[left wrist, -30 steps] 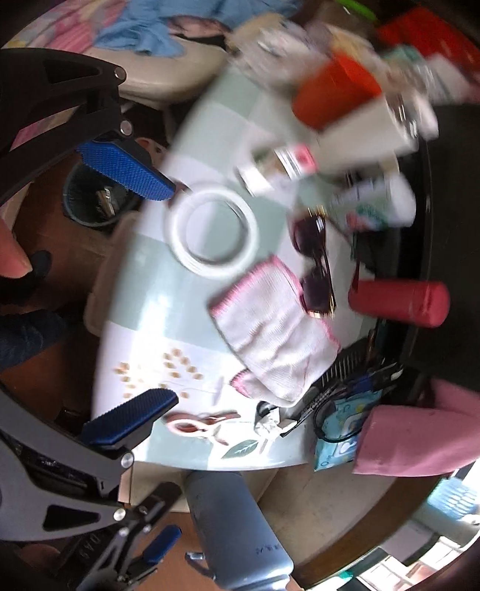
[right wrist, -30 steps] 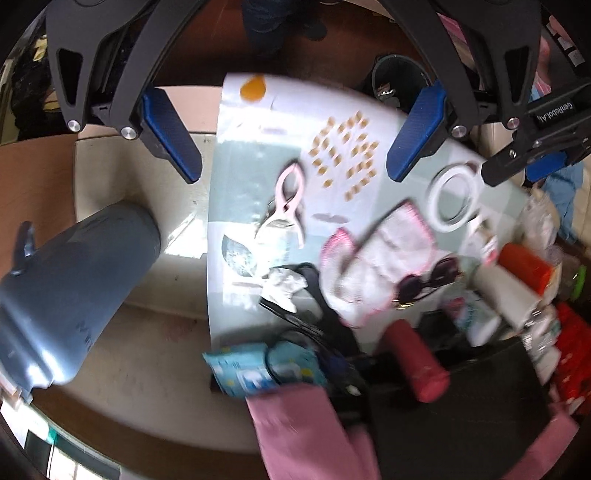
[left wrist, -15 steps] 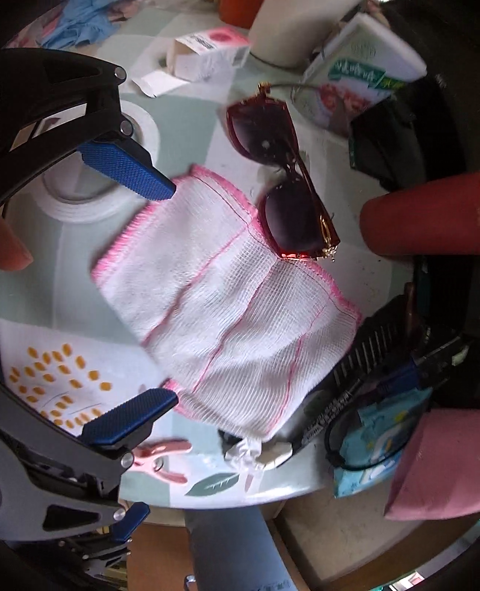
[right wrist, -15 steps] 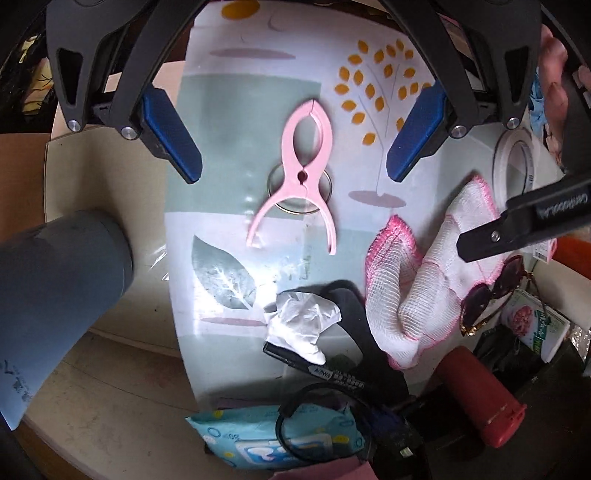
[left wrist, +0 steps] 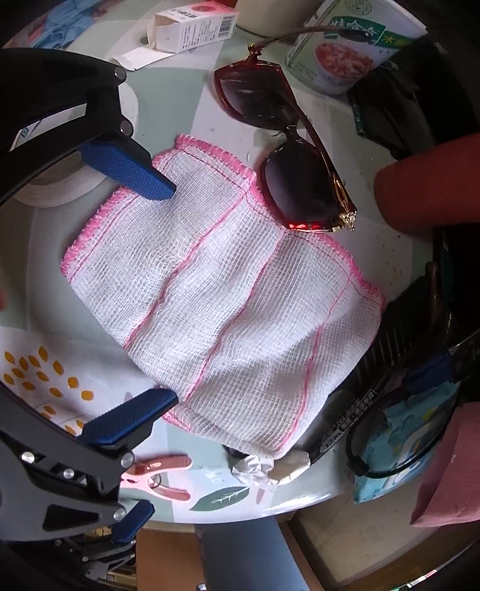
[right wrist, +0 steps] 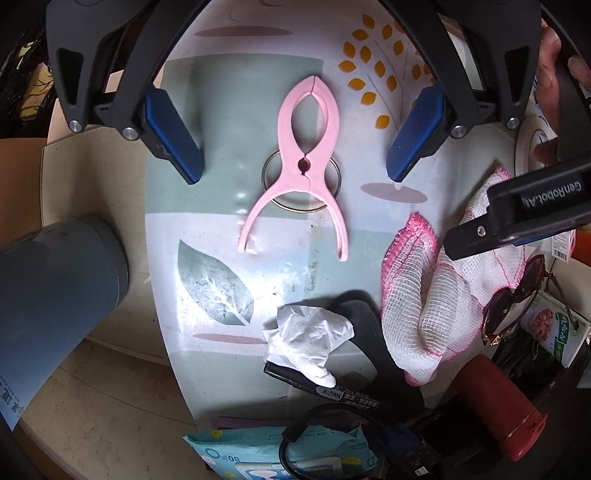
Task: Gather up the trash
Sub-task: 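Move both tools down toward the mesh cloth and pink clip, then close left gripper on the mesh cloth while right gripper closes on the pink clip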
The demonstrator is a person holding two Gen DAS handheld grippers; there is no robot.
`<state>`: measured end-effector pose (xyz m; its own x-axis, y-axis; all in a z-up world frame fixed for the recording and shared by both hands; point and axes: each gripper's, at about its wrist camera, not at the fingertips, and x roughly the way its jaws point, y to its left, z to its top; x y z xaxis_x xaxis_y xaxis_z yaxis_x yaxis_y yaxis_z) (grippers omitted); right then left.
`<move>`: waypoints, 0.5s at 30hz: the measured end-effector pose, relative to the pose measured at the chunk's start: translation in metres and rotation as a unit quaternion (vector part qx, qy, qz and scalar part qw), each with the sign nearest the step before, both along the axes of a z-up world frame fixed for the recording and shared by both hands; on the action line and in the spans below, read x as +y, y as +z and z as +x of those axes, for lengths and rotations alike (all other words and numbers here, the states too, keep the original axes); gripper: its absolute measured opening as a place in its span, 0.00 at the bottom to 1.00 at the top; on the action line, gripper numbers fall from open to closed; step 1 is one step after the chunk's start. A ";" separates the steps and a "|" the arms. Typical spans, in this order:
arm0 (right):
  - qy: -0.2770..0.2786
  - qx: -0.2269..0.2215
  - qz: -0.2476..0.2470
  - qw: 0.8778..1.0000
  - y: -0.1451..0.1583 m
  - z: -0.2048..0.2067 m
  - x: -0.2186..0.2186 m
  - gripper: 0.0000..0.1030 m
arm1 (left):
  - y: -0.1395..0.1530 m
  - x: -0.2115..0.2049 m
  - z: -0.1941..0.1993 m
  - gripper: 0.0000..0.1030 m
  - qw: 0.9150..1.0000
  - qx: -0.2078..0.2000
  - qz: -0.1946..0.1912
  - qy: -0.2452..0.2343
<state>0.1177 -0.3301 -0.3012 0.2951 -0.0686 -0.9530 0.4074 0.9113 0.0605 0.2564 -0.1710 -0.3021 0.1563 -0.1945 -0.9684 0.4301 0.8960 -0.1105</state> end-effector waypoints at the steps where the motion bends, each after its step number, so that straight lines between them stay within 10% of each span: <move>1: -0.001 -0.002 -0.006 1.000 0.000 0.001 0.003 0.87 | -0.001 -0.005 0.003 0.96 1.000 -0.001 0.002 0.000; 15: -0.007 -0.012 -0.027 1.000 0.001 0.002 0.014 0.76 | -0.010 -0.032 -0.002 0.79 0.999 -0.039 0.029 -0.014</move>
